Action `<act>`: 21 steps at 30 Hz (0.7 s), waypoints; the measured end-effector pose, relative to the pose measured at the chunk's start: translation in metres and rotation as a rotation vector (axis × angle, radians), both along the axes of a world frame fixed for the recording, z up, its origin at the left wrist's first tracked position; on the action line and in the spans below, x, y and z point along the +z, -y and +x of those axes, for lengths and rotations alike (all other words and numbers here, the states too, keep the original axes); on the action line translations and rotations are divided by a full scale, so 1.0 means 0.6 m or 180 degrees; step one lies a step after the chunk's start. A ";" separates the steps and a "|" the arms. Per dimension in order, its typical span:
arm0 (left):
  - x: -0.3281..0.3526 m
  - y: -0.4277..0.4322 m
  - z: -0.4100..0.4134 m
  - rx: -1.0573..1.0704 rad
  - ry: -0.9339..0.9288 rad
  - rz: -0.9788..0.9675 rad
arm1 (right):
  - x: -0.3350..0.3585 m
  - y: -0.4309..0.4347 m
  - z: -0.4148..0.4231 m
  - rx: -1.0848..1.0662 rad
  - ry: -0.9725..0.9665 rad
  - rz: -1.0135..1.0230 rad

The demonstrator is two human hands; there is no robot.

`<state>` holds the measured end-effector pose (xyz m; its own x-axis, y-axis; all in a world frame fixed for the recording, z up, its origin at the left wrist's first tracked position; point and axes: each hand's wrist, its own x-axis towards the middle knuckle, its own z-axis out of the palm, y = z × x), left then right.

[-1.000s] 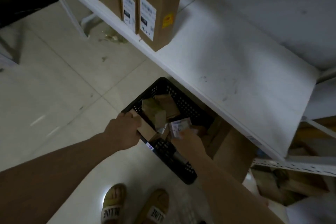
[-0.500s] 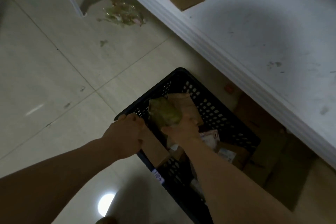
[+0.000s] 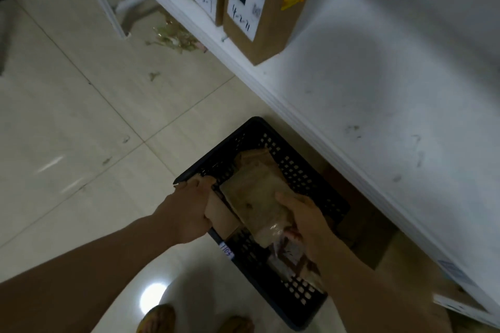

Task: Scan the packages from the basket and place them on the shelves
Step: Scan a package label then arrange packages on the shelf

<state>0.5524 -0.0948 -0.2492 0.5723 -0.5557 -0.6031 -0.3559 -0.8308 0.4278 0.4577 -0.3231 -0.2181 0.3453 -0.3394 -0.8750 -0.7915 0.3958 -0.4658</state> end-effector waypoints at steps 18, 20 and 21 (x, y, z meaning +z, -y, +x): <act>0.669 0.014 0.043 -0.0235 -0.0328 -0.1515 | 0.614 -0.011 -0.102 -0.0217 0.0288 0.0403; 0.713 0.001 0.043 0.0094 -0.0931 -0.1599 | 0.672 -0.012 -0.101 -0.0213 0.0610 0.0165; 0.729 -0.005 0.043 0.0251 -0.1149 -0.1605 | 0.700 -0.012 -0.101 -0.0238 0.0792 0.0128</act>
<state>0.5784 -0.0918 0.1885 0.4323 -0.7867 -0.4407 -0.0616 -0.5134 0.8560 0.3973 -0.3157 0.2021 0.5267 -0.3387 -0.7797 -0.6224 0.4710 -0.6251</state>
